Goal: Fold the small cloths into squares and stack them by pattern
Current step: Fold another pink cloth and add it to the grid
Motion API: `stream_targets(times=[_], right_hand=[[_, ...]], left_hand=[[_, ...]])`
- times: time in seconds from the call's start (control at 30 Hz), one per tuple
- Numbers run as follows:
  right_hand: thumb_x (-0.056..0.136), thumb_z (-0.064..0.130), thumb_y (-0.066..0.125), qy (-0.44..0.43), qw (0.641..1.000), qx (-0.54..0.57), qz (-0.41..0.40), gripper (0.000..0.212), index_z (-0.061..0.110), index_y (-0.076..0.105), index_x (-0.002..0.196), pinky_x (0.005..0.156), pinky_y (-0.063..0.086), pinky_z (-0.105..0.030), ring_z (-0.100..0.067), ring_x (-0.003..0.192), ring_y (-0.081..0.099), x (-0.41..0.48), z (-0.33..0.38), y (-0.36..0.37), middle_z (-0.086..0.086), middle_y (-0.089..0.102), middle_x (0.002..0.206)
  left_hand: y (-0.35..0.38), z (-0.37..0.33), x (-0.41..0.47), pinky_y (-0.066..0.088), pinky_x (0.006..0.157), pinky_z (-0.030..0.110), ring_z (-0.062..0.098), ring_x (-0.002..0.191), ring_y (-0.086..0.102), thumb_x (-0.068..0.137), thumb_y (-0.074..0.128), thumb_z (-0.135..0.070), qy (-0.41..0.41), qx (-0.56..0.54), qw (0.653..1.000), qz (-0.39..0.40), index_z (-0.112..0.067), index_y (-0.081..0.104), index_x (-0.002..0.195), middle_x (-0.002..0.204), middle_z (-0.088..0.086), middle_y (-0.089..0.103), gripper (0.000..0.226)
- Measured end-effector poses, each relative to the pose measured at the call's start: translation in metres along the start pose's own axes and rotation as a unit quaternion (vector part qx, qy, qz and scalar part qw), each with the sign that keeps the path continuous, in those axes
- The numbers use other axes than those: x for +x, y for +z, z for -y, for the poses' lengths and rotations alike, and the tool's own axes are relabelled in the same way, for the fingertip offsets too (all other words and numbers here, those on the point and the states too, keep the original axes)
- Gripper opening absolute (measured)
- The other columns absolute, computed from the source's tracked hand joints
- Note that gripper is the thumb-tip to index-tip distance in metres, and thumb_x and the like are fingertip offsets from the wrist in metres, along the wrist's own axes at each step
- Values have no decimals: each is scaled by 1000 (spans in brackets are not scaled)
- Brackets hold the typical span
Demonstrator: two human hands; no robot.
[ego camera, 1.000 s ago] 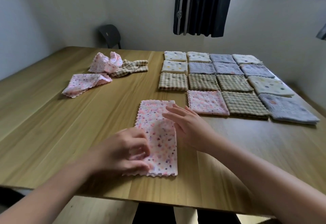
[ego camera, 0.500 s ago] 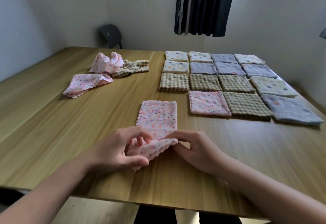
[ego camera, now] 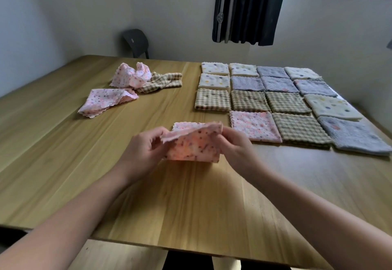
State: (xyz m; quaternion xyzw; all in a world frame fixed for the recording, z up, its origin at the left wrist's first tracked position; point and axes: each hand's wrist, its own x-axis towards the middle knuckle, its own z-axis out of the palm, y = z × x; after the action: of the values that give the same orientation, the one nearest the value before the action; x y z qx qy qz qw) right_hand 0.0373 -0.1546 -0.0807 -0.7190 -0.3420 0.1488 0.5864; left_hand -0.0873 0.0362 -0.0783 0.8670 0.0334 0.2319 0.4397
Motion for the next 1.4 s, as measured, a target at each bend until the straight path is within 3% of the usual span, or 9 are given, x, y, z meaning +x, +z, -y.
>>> stream_targets(times=[0.17, 0.27, 0.4, 0.67, 0.83, 0.9, 1.0, 1.13, 1.4], right_hand=[[101, 29, 39, 198, 980, -25, -7, 39, 0, 64, 104, 77, 59, -49, -27, 83, 69, 44, -2, 4, -15, 69, 96], [102, 35, 40, 253, 962, -104, 1, 43, 1, 63, 112, 87, 56, -47, -30, 95, 67, 67, -9, 8, -16, 68, 105], [104, 14, 31, 296, 907, -296, 54, 43, 2, 32, 146, 98, 47, -40, -35, 118, 55, 87, -1, 17, -21, 55, 130], [98, 11, 42, 263, 844, -458, 98, 65, 10, 8, 154, 70, 47, -33, -31, 107, 58, 97, 8, 27, -13, 50, 132], [99, 13, 41, 335, 843, -395, 143, 22, 2, 53, 114, 61, 47, -29, -24, 67, 53, 96, 10, 20, -14, 57, 89], [102, 22, 40, 359, 884, -281, 105, 28, -1, 55, 105, 68, 53, -32, -27, 72, 63, 91, 9, 14, -14, 58, 77], [101, 35, 32, 390, 911, -127, 49, 48, -4, 56, 118, 63, 56, -35, -33, 85, 67, 83, 9, 3, -20, 66, 93], [101, 42, 33, 389, 916, -29, 88, 46, 2, 53, 110, 59, 55, -30, -27, 75, 66, 66, 14, -12, -20, 65, 94], [102, 27, 32, 356, 927, -81, 83, 32, 4, 52, 110, 50, 50, -23, -21, 59, 65, 47, 19, -32, -16, 69, 79]], left_hand=[[19, 17, 48, 46, 72, 30, 24, 96, 65, 92, 56, -25, -188, 73, 979, -7, -22, 68, 100, 93, -2, 68, 15], [27, 12, 64, 35, 57, 31, 29, 85, 57, 97, 46, -31, -259, 173, 950, 17, -12, 59, 82, 95, 15, 65, 27], [36, 12, 76, 40, 71, 35, 35, 100, 58, 101, 34, -32, -287, 285, 914, 30, -4, 58, 97, 108, 19, 62, 37], [46, -3, 75, 39, 72, 32, 30, 110, 58, 97, 35, -10, -308, 437, 845, 34, -8, 57, 119, 123, 12, 59, 31], [49, -11, 68, 35, 73, 31, 29, 112, 58, 97, 34, -15, -267, 498, 825, 21, -10, 48, 126, 123, 11, 60, 32], [46, -11, 65, 36, 74, 34, 29, 109, 57, 97, 37, -19, -182, 526, 831, -21, -10, 44, 124, 119, 11, 60, 30], [53, -2, 69, 33, 98, 38, 26, 123, 46, 98, 37, -23, -27, 456, 890, 8, -10, 49, 130, 132, 10, 53, 36], [67, 13, 67, -3, 119, 39, 19, 149, -1, 103, 17, -44, -87, 382, 894, 219, -18, 9, 154, 162, 8, 2, 58], [74, 18, 67, -8, 119, 42, 21, 148, -12, 96, 19, -62, -91, 419, 874, 229, -27, -5, 153, 160, 10, -14, 71]])
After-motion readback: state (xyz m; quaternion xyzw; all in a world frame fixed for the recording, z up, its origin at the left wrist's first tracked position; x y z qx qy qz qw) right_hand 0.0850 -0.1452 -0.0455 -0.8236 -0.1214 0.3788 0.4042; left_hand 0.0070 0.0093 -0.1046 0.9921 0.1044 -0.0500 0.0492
